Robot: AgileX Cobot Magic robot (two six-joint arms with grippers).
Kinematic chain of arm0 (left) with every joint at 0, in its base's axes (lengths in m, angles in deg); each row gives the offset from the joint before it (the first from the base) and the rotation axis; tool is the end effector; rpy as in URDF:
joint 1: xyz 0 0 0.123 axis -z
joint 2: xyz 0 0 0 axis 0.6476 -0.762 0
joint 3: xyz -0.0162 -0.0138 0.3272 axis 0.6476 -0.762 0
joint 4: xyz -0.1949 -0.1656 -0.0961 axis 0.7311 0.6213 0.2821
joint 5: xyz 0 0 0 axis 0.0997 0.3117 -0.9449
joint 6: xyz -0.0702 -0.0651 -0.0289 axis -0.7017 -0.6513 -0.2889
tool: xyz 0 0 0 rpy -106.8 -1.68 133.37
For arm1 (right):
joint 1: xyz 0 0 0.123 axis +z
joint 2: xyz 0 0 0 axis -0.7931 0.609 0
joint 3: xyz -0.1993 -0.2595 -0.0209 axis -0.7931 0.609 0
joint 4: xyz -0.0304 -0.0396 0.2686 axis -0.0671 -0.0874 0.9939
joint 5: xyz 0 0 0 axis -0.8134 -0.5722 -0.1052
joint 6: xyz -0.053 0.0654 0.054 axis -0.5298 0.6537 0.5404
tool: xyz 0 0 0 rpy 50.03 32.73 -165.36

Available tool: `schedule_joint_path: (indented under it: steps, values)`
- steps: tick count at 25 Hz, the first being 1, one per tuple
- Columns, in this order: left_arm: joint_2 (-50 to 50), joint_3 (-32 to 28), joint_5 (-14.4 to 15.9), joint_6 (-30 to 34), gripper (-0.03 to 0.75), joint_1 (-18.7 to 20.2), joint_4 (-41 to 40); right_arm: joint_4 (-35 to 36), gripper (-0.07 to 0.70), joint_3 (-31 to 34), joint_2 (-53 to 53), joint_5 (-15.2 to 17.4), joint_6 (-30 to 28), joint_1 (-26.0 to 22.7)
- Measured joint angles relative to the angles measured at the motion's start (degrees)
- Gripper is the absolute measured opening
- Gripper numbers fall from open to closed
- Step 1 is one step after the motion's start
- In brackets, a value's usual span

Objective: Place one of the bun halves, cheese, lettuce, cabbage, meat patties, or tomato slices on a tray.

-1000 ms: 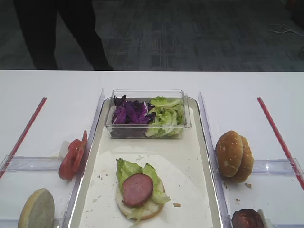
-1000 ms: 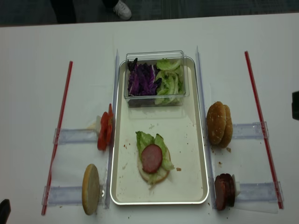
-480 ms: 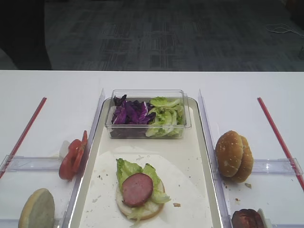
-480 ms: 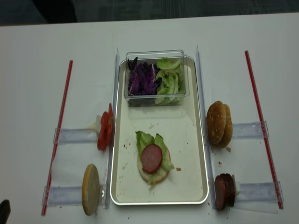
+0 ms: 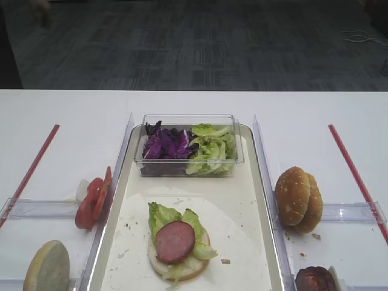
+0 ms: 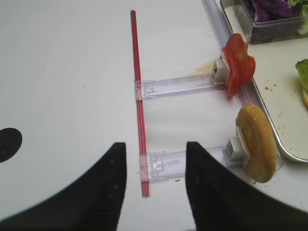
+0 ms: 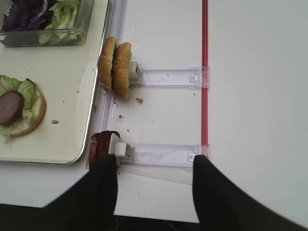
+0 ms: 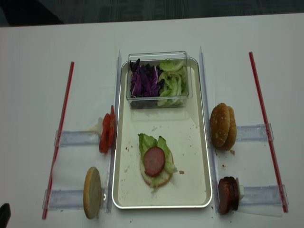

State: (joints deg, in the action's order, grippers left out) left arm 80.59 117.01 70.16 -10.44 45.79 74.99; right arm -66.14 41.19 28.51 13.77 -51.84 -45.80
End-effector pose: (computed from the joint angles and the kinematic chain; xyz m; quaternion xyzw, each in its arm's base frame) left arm -0.0277 0.0108 0.2692 0.0146 0.8809 0.0093 0.4730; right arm 0.0048 0.0117 0.3293 -0.0154 0.9259 0.0962 0.3650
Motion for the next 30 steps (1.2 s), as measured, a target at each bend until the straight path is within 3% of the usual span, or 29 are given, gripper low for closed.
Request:
schedule_joint_path:
  steps: [15, 30]
  values:
    - [0.0, 0.0, 0.0, 0.0, 0.305, 0.0, 0.0, -1.2, 0.374, 10.0, -10.7, 0.2, -0.1, 0.0]
    - [0.0, 0.0, -0.1, 0.0, 0.305, 0.0, 0.0, -1.2, 0.374, 10.4, -19.1, 0.6, -0.7, 0.0]
